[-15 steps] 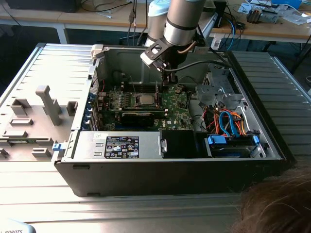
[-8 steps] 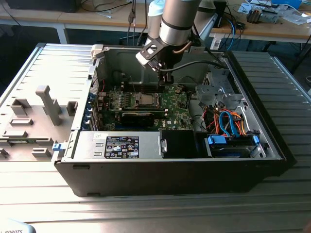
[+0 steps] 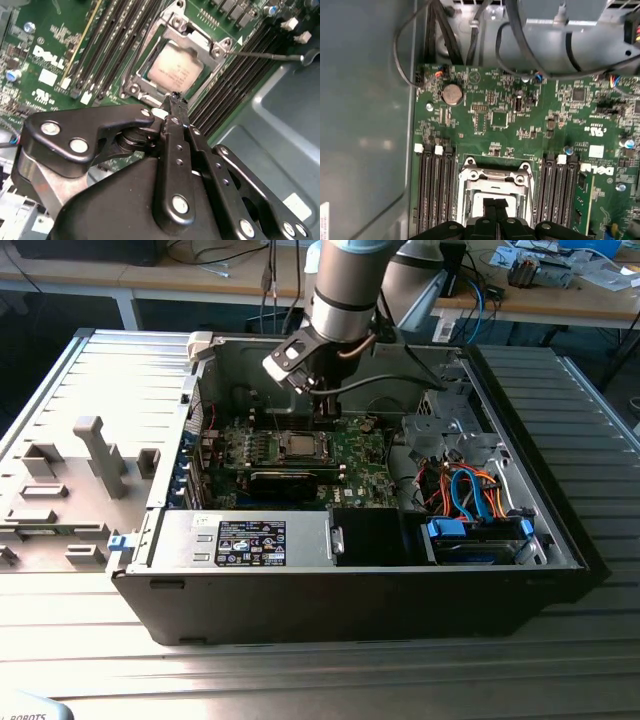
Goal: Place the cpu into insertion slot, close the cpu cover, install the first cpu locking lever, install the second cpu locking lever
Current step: 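Close the cpu cover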
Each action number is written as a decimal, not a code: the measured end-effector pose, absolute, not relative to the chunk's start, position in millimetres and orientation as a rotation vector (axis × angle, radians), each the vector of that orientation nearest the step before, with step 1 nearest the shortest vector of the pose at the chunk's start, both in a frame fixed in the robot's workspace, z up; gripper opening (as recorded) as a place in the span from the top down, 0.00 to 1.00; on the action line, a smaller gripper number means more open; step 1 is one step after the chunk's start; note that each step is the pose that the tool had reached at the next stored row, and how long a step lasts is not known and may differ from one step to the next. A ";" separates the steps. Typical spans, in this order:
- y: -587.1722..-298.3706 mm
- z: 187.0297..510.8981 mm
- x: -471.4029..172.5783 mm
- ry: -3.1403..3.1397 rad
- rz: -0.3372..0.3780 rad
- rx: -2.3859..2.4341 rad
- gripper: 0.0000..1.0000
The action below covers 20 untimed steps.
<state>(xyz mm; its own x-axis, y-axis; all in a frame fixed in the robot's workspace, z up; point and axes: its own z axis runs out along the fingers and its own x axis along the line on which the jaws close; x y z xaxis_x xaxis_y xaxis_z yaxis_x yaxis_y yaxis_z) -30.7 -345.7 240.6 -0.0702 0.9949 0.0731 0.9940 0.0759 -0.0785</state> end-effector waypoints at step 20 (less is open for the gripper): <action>-345.7 211.4 -65.8 -2.223 0.012 -2.065 0.89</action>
<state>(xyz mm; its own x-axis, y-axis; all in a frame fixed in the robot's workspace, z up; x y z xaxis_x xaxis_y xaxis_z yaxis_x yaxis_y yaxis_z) -65.8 -345.7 211.4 -0.0703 0.9948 0.0733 0.9940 0.0760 -0.0785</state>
